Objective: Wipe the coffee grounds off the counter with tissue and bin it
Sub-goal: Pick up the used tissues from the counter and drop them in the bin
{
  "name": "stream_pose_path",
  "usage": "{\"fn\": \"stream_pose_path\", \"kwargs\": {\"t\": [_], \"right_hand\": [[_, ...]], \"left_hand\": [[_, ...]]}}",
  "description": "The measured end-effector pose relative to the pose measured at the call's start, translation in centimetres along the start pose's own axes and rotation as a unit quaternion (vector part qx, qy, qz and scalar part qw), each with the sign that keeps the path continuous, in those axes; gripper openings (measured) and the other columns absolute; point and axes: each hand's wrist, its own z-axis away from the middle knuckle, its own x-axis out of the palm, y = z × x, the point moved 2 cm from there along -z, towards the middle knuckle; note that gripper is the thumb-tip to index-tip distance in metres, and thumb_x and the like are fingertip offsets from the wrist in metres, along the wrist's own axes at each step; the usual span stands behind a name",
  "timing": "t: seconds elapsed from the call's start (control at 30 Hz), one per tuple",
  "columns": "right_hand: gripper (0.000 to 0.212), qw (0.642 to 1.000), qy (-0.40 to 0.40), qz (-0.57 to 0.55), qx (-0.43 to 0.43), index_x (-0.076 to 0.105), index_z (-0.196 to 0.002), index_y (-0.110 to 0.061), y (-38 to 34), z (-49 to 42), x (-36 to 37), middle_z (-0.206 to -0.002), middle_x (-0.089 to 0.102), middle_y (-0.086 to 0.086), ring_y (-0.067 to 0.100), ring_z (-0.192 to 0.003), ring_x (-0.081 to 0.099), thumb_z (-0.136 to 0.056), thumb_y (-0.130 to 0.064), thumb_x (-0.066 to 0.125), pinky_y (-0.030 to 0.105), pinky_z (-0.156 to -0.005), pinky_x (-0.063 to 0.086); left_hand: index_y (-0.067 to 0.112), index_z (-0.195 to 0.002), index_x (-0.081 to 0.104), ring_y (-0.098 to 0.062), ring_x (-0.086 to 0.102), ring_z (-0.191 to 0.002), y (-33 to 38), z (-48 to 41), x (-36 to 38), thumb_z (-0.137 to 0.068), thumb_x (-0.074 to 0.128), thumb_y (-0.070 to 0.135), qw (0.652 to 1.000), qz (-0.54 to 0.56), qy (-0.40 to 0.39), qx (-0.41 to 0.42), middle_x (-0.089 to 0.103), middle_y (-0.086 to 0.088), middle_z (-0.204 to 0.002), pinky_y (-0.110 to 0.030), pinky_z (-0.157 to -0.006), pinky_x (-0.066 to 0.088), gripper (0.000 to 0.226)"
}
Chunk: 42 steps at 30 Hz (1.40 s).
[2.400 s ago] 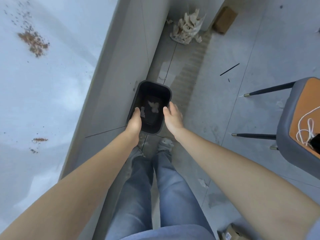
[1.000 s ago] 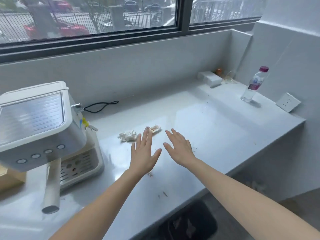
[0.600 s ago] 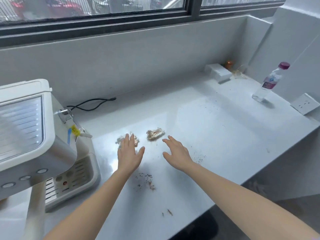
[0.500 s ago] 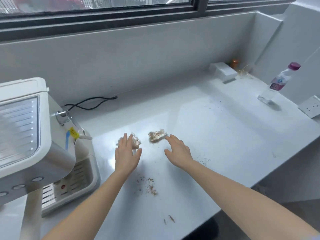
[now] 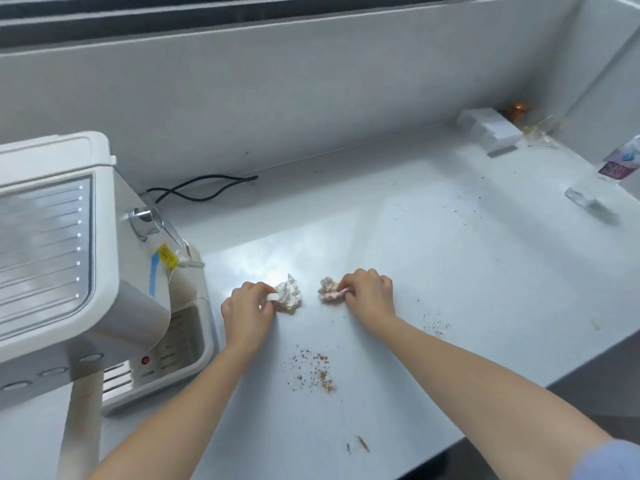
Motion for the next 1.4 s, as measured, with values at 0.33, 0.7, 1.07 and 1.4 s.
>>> {"fn": "stream_pose_path", "kwargs": {"t": [0.33,0.7,1.07,1.4], "right_hand": [[0.008,0.978,0.131,-0.164,-0.004,0.065,-0.077,-0.025,0.7,6.8,-2.3,-0.062,0.051,-0.020,0.003,-0.070,0.046,-0.081,-0.020,0.069,0.028,-0.089,0.027],[0.006,0.954,0.213,-0.193,0.088,0.068,-0.076,-0.025,9.5,21.6,-5.0,-0.068,0.063,-0.012,0.009,-0.072,0.050,-0.080,-0.025,0.072,0.021,-0.080,0.020],[0.010,0.931,0.175,-0.241,0.213,0.067,-0.074,-0.032,17.8,34.7,-1.1,-0.060,0.060,-0.017,0.003,-0.062,0.054,-0.080,-0.038,0.063,0.026,-0.074,0.036],[0.016,0.866,0.042,-0.342,0.363,0.072,-0.085,-0.033,19.7,38.8,9.4,-0.069,0.064,-0.014,0.013,-0.074,0.059,-0.078,-0.025,0.060,0.024,-0.067,0.039]], "left_hand": [[0.028,-0.071,0.058,-0.016,0.060,-0.079,4.7,6.6,-2.6,-0.078,0.069,0.042,0.980,0.195,0.024,0.005,0.064,0.005,-0.073,-0.038,-0.075,0.047,0.020],[0.023,-0.069,0.065,-0.009,0.059,-0.065,13.7,19.6,3.5,-0.080,0.071,0.033,0.952,0.269,-0.125,0.072,0.063,0.009,-0.064,-0.025,-0.065,0.047,0.017],[0.031,-0.060,0.050,0.004,0.047,-0.051,15.9,31.1,11.1,-0.089,0.058,0.031,0.941,0.196,-0.257,0.102,0.053,0.018,-0.051,-0.018,-0.053,0.033,0.031],[0.022,-0.055,0.049,-0.010,0.043,-0.055,10.0,33.8,19.1,-0.086,0.057,0.025,0.899,0.038,-0.436,0.031,0.050,0.009,-0.054,-0.024,-0.054,0.033,0.031]]}}
